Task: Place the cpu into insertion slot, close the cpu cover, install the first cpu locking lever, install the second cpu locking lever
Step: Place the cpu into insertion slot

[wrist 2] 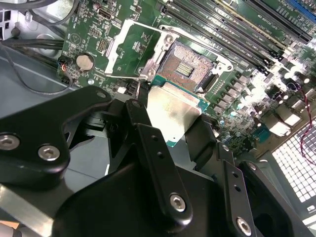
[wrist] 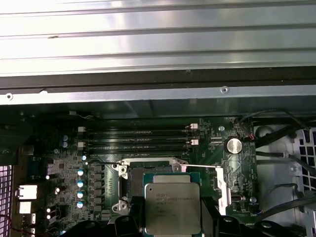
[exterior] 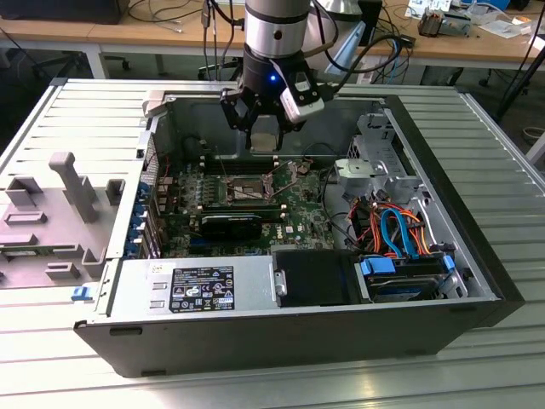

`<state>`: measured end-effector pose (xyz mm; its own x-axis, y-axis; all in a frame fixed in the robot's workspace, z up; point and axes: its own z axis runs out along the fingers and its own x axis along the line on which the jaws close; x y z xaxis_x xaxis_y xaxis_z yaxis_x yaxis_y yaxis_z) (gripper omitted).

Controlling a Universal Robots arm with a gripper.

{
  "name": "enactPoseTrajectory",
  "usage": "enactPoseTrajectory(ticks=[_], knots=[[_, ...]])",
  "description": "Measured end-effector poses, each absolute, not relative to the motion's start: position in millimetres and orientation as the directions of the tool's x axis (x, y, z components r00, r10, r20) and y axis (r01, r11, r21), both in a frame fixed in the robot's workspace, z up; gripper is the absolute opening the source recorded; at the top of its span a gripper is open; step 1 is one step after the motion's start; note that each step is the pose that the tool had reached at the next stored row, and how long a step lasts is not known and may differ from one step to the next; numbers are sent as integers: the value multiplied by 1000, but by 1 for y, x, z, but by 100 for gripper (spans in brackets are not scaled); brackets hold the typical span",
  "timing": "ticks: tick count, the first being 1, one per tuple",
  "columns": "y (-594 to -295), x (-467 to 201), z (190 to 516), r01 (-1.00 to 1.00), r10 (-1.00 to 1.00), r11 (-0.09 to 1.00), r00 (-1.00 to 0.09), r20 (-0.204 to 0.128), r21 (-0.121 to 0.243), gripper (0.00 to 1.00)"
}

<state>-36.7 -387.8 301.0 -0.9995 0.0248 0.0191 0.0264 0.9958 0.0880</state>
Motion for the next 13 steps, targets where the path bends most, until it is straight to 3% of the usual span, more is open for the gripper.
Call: enactPoseTrajectory(ticks=[13], knots=[[-388, -37, 297, 26, 25, 996, -1000, 19, 88, 54]])
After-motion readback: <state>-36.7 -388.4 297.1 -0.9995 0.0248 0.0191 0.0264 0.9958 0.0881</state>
